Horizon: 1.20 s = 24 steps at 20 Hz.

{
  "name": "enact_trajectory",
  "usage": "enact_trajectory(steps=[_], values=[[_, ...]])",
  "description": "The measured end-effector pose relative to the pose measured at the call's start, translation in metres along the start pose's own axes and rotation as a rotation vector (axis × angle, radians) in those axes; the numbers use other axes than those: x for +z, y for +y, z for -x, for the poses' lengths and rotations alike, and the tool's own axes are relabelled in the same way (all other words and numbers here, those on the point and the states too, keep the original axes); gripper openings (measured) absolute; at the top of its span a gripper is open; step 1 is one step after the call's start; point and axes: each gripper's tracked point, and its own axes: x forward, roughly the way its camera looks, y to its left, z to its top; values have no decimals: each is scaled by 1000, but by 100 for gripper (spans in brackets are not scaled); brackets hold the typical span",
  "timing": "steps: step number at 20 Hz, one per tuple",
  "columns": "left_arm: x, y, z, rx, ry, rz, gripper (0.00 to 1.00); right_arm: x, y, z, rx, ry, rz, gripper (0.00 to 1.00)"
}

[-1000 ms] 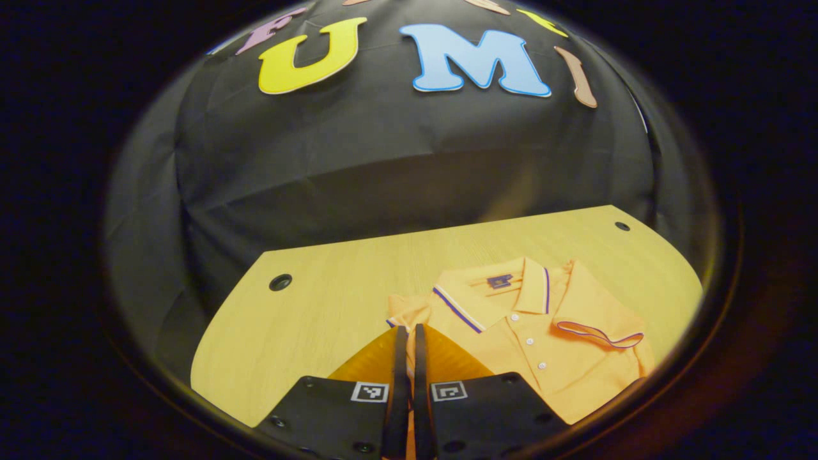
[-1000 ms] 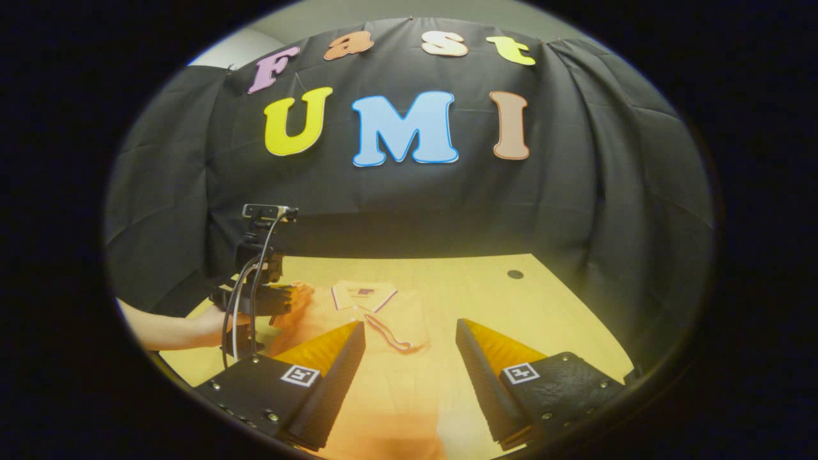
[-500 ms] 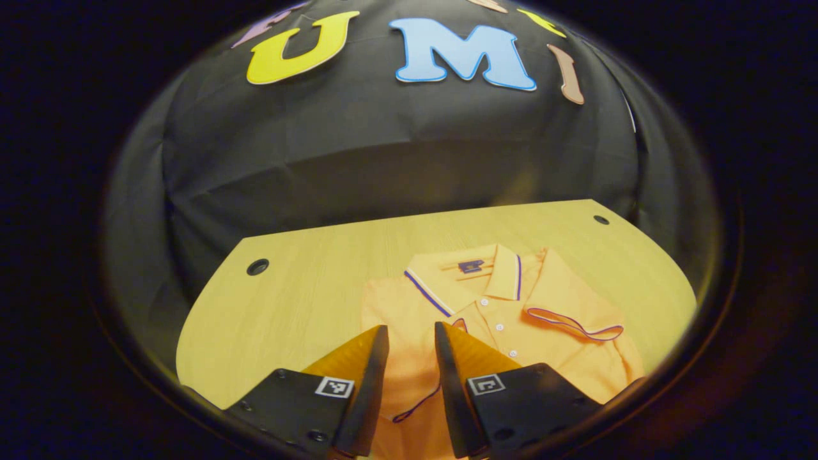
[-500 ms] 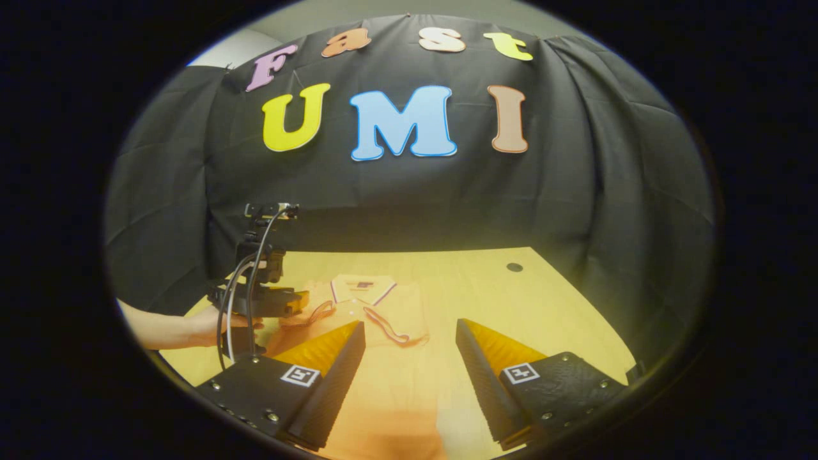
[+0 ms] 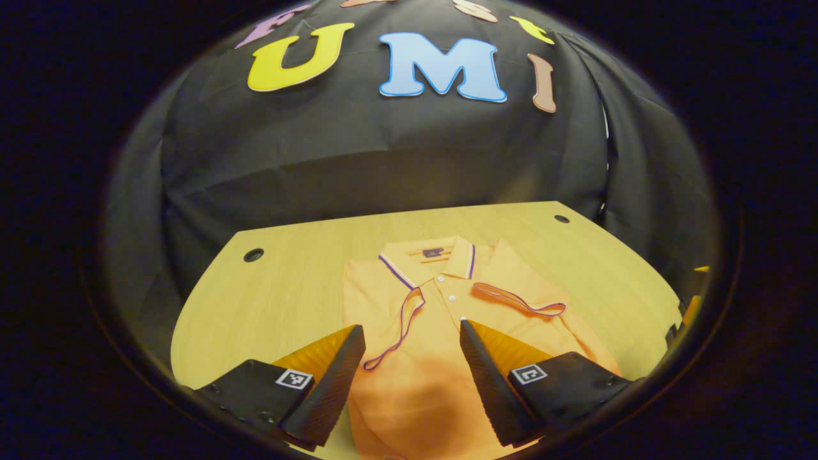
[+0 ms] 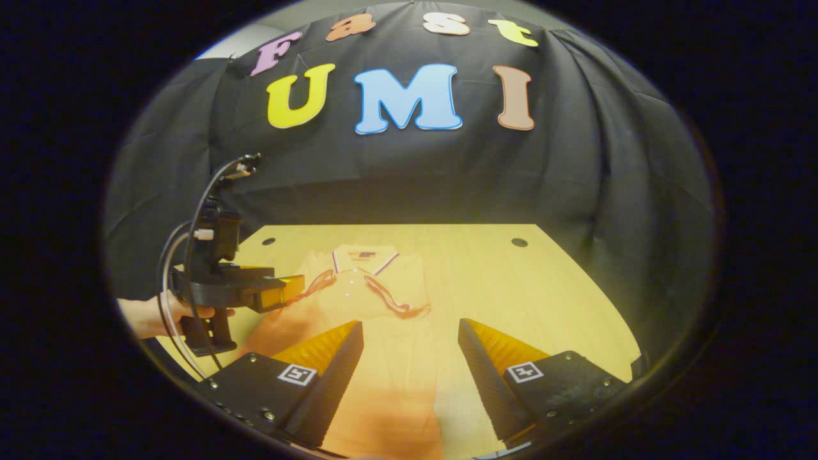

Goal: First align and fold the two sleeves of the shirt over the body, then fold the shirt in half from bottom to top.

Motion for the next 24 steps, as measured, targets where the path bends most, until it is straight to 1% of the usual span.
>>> enact_trajectory(steps=[1,2,3,6,10,14,18,21,24], values=[[-4,-2,10,0,1,11,99,-6,0,1,5,12,1,93],[-8,-3,20,1,0,23,97,-12,-1,2,9,22,3,91],[-12,-4,29,5,1,36,99,-18,-1,3,13,34,5,93],[-33,-5,59,17,18,66,97,-43,-1,4,29,86,13,95],[-74,-2,94,26,71,61,96,-87,0,12,61,195,41,95],[-116,0,128,27,131,84,96,-131,-2,28,86,291,79,95],[-152,1,161,33,181,56,97,-173,-1,42,125,388,73,95],[-177,0,185,31,215,69,97,-196,-5,51,137,448,71,95],[-195,-1,204,23,236,100,97,-209,-9,57,143,478,84,95]])
